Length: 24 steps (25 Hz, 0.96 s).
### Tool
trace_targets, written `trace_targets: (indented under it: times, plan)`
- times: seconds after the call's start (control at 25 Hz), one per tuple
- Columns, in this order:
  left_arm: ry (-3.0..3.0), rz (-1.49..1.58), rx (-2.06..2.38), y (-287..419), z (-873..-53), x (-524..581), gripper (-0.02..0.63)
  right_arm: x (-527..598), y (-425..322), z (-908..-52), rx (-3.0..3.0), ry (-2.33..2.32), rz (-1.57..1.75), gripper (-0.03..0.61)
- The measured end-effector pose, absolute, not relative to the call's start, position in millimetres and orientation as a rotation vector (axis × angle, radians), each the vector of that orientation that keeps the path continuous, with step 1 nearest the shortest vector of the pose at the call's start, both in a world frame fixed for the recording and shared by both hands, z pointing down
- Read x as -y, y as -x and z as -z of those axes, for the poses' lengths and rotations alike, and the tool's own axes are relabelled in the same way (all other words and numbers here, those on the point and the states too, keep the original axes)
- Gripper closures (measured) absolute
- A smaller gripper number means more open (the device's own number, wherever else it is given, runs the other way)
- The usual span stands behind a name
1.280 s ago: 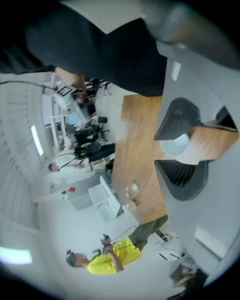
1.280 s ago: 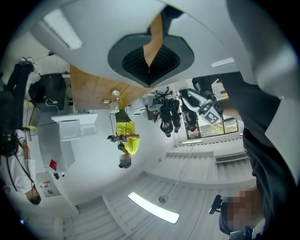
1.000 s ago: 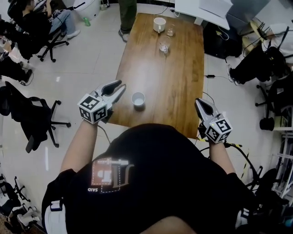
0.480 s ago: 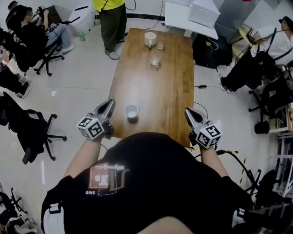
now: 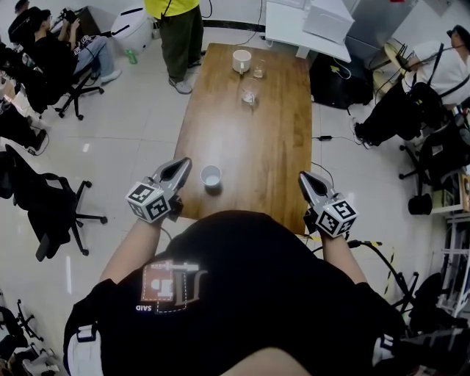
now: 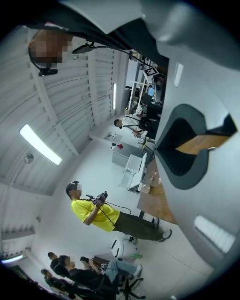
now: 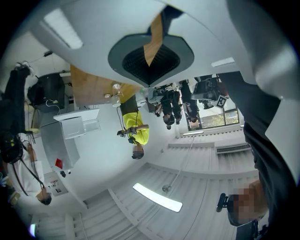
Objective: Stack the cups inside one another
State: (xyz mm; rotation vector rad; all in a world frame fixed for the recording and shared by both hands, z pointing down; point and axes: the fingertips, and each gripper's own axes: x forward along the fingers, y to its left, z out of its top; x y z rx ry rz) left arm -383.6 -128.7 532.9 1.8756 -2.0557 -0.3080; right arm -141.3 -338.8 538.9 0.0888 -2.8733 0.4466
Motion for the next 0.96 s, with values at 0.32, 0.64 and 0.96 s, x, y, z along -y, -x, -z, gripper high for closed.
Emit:
trace_targets:
  times: [0.32, 0.64, 0.96]
  plan:
    - [-1.876, 0.285, 2.05, 381, -534, 126, 0.612, 336, 137, -544, 2.855, -0.086, -0.452, 0.566]
    - [-1.876, 0.267, 2.05, 379, -536, 124, 0.612, 334, 141, -545, 2.847, -0.059, -0.434, 0.566]
    - [-1.847, 0.26, 2.064, 382, -540, 113, 0.612, 327, 153, -553, 2.845, -0.008, -0.439, 0.566]
